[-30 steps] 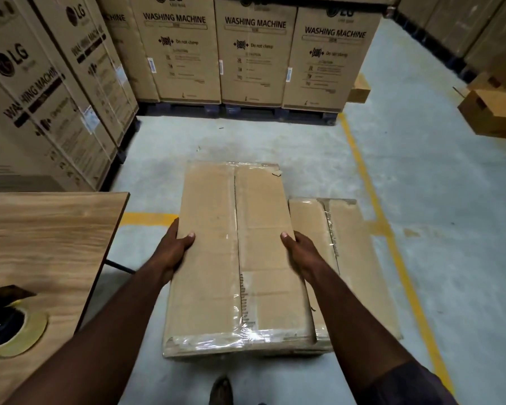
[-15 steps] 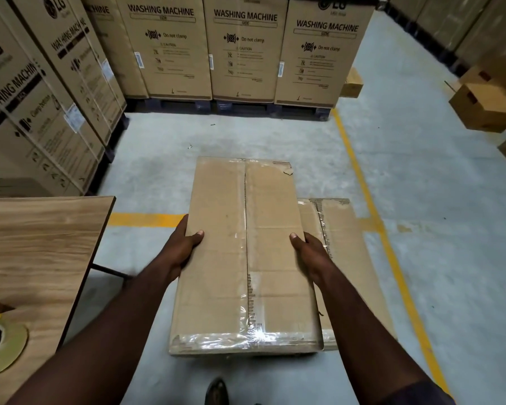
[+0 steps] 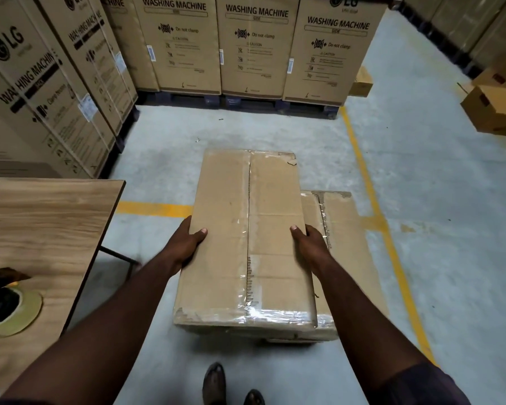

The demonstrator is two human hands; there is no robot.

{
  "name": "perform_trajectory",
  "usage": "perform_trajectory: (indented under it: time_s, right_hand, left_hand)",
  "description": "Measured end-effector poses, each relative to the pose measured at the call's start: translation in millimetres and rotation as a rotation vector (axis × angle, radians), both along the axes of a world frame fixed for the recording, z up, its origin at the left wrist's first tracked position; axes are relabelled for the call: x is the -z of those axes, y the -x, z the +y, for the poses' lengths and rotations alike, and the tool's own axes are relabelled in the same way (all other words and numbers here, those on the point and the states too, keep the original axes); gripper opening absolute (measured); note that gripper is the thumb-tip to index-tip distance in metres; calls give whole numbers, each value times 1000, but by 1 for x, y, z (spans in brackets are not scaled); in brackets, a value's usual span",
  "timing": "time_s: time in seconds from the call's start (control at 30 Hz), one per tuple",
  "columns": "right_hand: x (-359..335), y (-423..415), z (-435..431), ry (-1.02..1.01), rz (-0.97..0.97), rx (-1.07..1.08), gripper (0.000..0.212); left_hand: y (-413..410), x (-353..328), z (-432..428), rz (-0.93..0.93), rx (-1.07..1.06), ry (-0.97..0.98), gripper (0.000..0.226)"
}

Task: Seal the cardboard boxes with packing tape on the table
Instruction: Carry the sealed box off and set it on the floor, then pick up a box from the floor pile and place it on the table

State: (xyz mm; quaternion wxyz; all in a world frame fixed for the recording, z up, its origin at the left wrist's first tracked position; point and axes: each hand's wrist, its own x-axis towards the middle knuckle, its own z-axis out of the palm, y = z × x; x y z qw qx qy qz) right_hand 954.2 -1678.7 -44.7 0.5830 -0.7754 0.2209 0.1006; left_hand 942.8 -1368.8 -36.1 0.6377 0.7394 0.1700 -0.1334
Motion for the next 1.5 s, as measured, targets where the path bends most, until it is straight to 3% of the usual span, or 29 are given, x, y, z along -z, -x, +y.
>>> perform_trajectory:
  time_s: [0.13, 0.23, 0.43, 0.53, 0.7, 1.0, 1.3, 1.5]
  right_hand:
    - [-2, 11, 6, 113, 23, 19, 33]
    - [-18, 22, 19, 261, 18, 69, 52]
    - [-55, 50, 84, 540, -266, -49, 49]
    - [-69, 68, 140, 559, -418, -175, 45]
    - [-62, 123, 281, 529, -506, -525, 44]
    - [-13, 317, 602, 505, -505, -1158, 48]
    - [2, 458, 805, 489, -507, -1486, 47]
    - [18, 499, 915, 456, -483, -1581, 49]
  left_hand:
    - [25, 1, 7, 32, 14, -35, 42]
    - [46, 0, 16, 67, 1, -47, 62]
    - [90, -13, 55, 64, -47, -67, 69]
    - [120, -19, 98, 41, -105, -87, 69]
    - [204, -26, 204, 16, -239, -120, 65]
    - [449, -14, 449, 108, -628, -199, 54]
    - [622, 3, 586, 179, -932, -184, 52]
    - [672, 22, 670, 230, -1005, -187, 53]
